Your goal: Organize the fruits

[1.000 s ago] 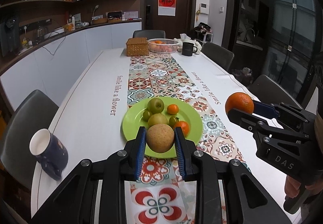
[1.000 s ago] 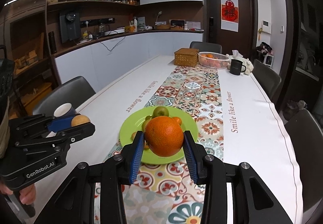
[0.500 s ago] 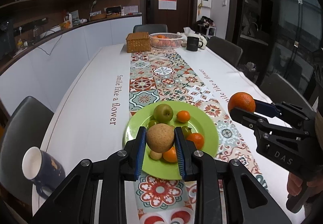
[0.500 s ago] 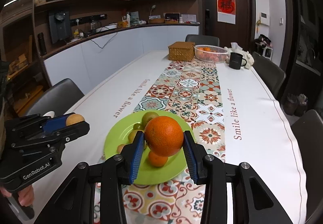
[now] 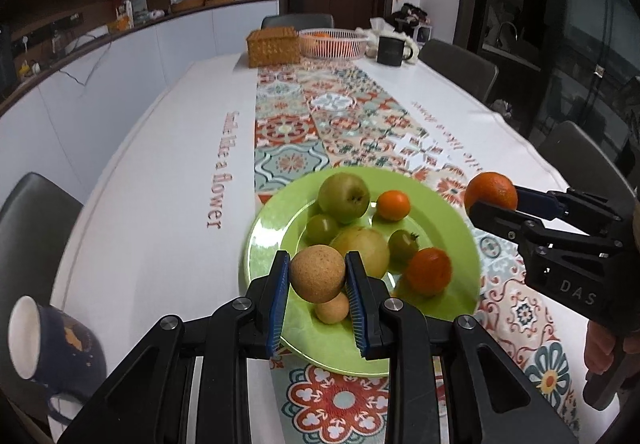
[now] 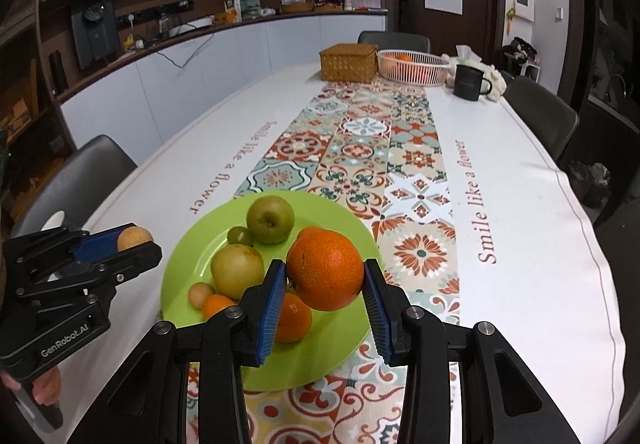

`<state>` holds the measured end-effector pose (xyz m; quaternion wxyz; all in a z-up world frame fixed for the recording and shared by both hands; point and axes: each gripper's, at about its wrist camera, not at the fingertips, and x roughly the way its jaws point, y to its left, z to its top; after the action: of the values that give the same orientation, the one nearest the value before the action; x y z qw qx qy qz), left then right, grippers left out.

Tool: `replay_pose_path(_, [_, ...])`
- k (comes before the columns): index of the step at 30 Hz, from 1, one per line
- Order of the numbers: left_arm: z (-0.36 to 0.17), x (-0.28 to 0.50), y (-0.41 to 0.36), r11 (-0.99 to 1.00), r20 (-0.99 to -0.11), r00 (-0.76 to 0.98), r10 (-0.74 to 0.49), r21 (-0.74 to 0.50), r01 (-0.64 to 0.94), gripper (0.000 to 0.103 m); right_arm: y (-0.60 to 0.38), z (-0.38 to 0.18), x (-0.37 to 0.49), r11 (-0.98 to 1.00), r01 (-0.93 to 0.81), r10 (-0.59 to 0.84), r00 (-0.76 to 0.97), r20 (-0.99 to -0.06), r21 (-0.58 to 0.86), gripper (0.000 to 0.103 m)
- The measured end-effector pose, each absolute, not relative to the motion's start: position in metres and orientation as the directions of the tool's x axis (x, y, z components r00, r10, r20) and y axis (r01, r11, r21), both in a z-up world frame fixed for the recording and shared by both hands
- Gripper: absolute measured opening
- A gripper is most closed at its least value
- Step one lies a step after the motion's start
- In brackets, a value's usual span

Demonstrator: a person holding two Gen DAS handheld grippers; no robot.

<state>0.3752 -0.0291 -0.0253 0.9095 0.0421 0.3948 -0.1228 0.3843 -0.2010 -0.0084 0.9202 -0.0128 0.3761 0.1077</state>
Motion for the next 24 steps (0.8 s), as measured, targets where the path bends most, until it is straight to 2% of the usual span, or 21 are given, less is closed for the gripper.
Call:
replay_pose_path(6, [-0.043, 0.387, -0.03, 0.963, -0.755, 0.626, -0.196, -0.028, 0.267, 0.028, -0.201, -0.026, 0.398, 0.977, -0.207, 0.181, 0.669, -0.72, 0.054, 0.04])
replay_pose_path(8, [-0.044, 0.388, -0.031, 0.964, -0.75, 0.633, -0.192, -0.023, 0.266, 0.036, -0.201, -0.03, 0.401, 0.977, -0.205, 0.183, 0.667, -0.723, 0.058, 0.04])
replay_pose_path(9, [-0.044, 0.387, -0.03, 0.964, -0.746, 0.638, -0.191, -0.021, 0.264, 0.05, -0.201, -0.032, 0.402, 0.977, -0.205, 0.184, 0.664, -0.725, 0.06, 0.04])
replay_pose_path(10, [-0.043, 0.386, -0.03, 0.965, -0.742, 0.644, -0.188, -0.019, 0.26, 0.056, -0.202, -0.033, 0.402, 0.977, -0.204, 0.184, 0.664, -0.725, 0.061, 0.042])
replay_pose_path(12, [-0.04, 0.382, -0.03, 0.968, -0.735, 0.655, -0.176, -0.007, 0.251, 0.056, -0.203, -0.031, 0.401, 0.978, -0.198, 0.179, 0.677, -0.714, 0.058, 0.055])
replay_pose_path(17, [-0.03, 0.363, -0.03, 0.973, -0.724, 0.674, -0.148, 0.016, 0.231, 0.057, -0.204, -0.023, 0.385, 0.981, -0.193, 0.158, 0.703, -0.693, 0.028, 0.056])
replay_pose_path(20, [-0.021, 0.348, -0.03, 0.974, -0.712, 0.686, -0.149, 0.013, 0.226, 0.061, -0.207, -0.017, 0.369, 0.983, -0.181, 0.152, 0.72, -0.677, 0.028, 0.064])
replay_pose_path(24, [-0.006, 0.329, -0.032, 0.979, -0.695, 0.706, -0.135, 0.015, 0.201, 0.065, -0.214, -0.004, 0.346, 0.986, -0.162, 0.143, 0.744, -0.653, 0.031, 0.066])
